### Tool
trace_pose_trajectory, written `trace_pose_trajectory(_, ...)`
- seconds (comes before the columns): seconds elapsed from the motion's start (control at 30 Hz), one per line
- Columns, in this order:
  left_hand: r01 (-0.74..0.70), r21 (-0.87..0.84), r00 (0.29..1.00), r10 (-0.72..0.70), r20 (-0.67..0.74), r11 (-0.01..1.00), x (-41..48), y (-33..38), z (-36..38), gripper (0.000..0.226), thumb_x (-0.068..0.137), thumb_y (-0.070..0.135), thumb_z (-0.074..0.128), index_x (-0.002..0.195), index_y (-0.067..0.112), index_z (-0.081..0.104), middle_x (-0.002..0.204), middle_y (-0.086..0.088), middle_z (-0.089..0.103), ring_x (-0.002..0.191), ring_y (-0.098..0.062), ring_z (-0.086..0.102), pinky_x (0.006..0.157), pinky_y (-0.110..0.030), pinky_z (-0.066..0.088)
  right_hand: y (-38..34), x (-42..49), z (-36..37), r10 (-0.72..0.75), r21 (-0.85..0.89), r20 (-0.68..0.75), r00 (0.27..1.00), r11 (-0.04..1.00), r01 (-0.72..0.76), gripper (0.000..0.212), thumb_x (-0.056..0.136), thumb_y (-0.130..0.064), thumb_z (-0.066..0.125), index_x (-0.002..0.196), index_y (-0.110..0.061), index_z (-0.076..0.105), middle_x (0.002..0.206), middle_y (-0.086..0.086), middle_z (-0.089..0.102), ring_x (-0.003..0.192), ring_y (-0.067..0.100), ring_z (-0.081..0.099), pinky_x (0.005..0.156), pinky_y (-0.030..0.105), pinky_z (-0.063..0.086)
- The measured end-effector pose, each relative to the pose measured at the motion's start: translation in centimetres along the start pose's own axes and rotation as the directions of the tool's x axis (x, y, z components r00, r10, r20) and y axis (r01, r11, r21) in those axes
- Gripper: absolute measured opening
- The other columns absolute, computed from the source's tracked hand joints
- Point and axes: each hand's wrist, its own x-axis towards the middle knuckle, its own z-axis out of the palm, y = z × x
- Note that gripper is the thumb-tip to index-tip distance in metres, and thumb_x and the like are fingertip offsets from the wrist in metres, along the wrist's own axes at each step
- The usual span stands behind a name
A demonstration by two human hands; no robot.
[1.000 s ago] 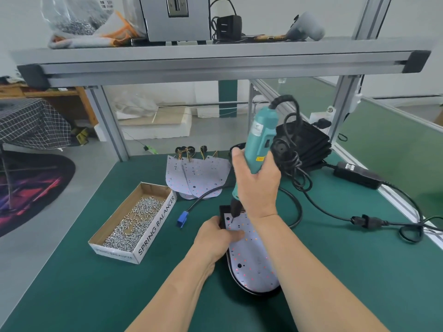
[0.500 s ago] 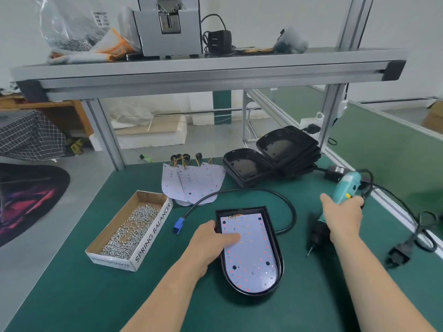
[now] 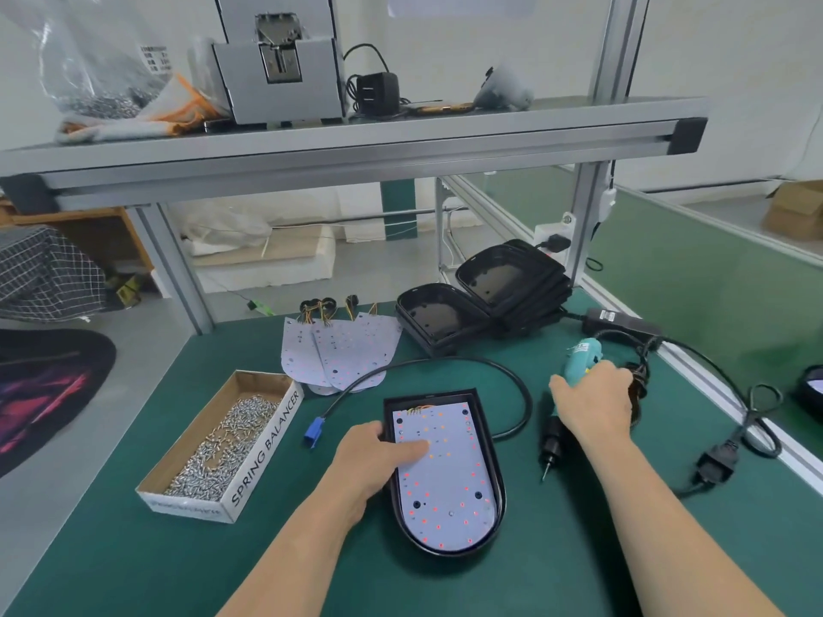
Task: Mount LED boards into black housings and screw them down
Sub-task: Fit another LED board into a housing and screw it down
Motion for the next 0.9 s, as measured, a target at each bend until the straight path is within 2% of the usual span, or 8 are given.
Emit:
trace_pose_trajectory(0.17,-0.018,0.079,0.998,0.022,-0.052,0.997,0.0,0.1,-0.1,0.023,0.085,0.029,0.078,0.09,0.007,0.073,0.086,0.001,0.078,0.079,-0.02,0.075,0.072,-0.034,0.059,0.4,-0.2,-1.1,-0.205,-0.217,-0.115,0.972,0.96,0.177,0.054,0.089,-0.03,0.073,0.129,-0.001,0.051,0.138,0.018,0.038,0.125,0.038,0.037,0.105,0.047,0.036)
trace_pose_trajectory(0.3,-0.022,0.478,0.945,0.175,-0.277,0.878,0.1,0.3,-0.2,0.048,0.088,0.051,0.06,0.058,0.017,0.045,0.069,0.004,0.054,0.065,-0.019,0.051,0.062,-0.029,0.04,-1.0,-0.8,-1.5,-0.391,-0.364,-0.053,0.919,0.864,0.347,0.042,0.093,-0.035,0.067,0.126,-0.009,0.061,0.133,0.013,0.05,0.125,0.035,0.041,0.105,0.044,0.034)
trace_pose_trajectory(0.37,-0.067,0.622,0.894,0.324,-0.309,0.78,0.4,0.5,-0.3,0.053,0.088,0.052,0.059,0.05,0.019,0.044,0.099,0.003,0.056,0.099,-0.021,0.053,0.084,-0.035,0.045,-2.2,-1.7,-0.8,-0.447,-0.401,0.081,0.891,0.803,0.44,0.039,0.096,-0.037,0.059,0.126,-0.012,0.061,0.125,0.011,0.056,0.119,0.032,0.046,0.102,0.04,0.038)
trace_pose_trajectory(0.43,-0.081,0.684,0.883,0.37,-0.288,0.725,1.2,0.8,-0.7,0.051,0.089,0.05,0.06,0.048,0.022,0.05,0.14,-0.003,0.046,0.138,-0.027,0.031,0.114,-0.041,0.028,-3.5,-2.9,0.3,-0.448,-0.412,0.218,0.867,0.763,0.498,0.037,0.097,-0.037,0.057,0.126,-0.014,0.056,0.125,0.009,0.057,0.119,0.031,0.049,0.099,0.038,0.041)
trace_pose_trajectory(0.53,-0.034,0.668,0.902,0.311,-0.299,0.743,2.7,1.4,-1.8,0.048,0.09,0.049,0.059,0.05,0.023,0.054,0.159,-0.011,0.031,0.153,-0.03,0.007,0.124,-0.045,0.007,-4.7,-4.4,1.9,-0.381,-0.393,0.335,0.862,0.774,0.496,0.033,0.095,-0.022,0.056,0.125,-0.012,0.047,0.127,0.01,0.052,0.12,0.031,0.048,0.092,0.036,0.044)
trace_pose_trajectory(0.63,-0.011,0.57,0.91,0.244,-0.334,0.822,3.3,1.8,-2.4,0.049,0.088,0.047,0.06,0.049,0.019,0.049,0.146,-0.012,0.042,0.144,-0.036,0.028,0.116,-0.05,0.026,-5.2,-5.0,2.7,-0.308,-0.408,0.341,0.888,0.803,0.435,0.037,0.091,-0.009,0.053,0.126,-0.01,0.042,0.128,0.012,0.051,0.119,0.032,0.048,0.088,0.035,0.045)
trace_pose_trajectory(0.77,-0.068,0.499,0.899,0.27,-0.346,0.864,3.4,2.3,-2.4,0.058,0.086,0.035,0.064,0.04,0.02,0.033,0.11,-0.036,0.052,0.094,-0.049,0.057,0.084,-0.052,0.051,-5.8,-4.6,2.6,-0.208,-0.355,0.364,0.908,0.87,0.341,0.037,0.09,-0.007,0.054,0.124,-0.005,0.041,0.128,0.017,0.051,0.118,0.036,0.054,0.09,0.037,0.046)
trace_pose_trajectory(0.9,-0.067,0.46,0.905,0.248,-0.345,0.886,4.0,1.9,-2.4,0.054,0.09,0.032,0.062,0.048,0.022,0.03,0.074,-0.009,0.038,0.055,-0.035,0.044,0.051,-0.03,0.031,-5.6,-4.9,2.2,-0.162,-0.323,0.416,0.895,0.894,0.312,0.029,0.091,-0.013,0.053,0.118,-0.005,0.047,0.127,0.016,0.049,0.111,0.035,0.056,0.087,0.036,0.044)
